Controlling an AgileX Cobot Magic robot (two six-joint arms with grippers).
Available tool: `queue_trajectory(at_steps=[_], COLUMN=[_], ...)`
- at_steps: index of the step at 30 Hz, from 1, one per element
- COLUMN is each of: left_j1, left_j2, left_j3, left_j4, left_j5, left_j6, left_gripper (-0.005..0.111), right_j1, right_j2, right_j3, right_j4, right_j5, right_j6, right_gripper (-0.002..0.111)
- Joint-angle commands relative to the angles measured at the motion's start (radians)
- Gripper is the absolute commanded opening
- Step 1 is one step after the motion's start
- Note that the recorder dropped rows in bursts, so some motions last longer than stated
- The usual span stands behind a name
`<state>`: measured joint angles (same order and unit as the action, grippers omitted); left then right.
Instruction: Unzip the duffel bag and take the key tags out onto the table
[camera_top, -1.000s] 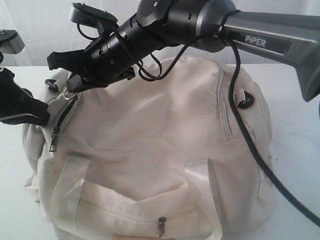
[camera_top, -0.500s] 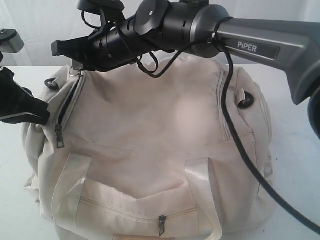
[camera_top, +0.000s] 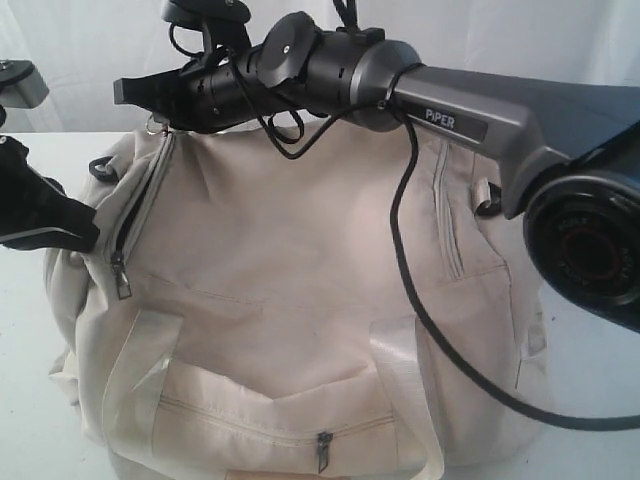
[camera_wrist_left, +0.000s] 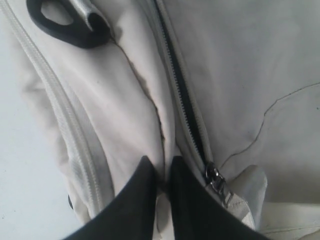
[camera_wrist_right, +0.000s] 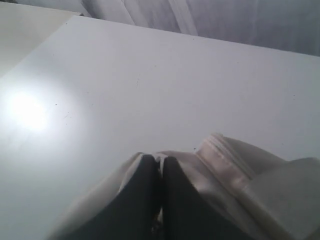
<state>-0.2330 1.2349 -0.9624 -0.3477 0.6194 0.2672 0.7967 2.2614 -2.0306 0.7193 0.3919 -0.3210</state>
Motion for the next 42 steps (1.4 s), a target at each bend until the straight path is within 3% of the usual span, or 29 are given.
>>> queue_trajectory(at_steps=[1,9,42], left_j1=[0.000,0.000,0.000], left_j2=[-0.025,-0.108,-0.108], left_j3=[0.006,0.006,0.006], left_j4=[-0.017,0.094,0.101], left_j5=[0.093,0.088,0.096], left_j6=[-0.009,-0.098,-0.107], left_gripper=[0.000,0.000,0.000], right_j1=[-0.020,-0.065,-0.201], right_j2=[0.035,0.051,0.014], right_j3=[-0.058,-0.073,-0.073], right_j4=[-0.016,-0.021,-0.017], right_j5=[-0.042,-0.049,0.161], right_j6=[-0.015,-0.013,0.019], right_gripper=[0.000,0.000,0.000])
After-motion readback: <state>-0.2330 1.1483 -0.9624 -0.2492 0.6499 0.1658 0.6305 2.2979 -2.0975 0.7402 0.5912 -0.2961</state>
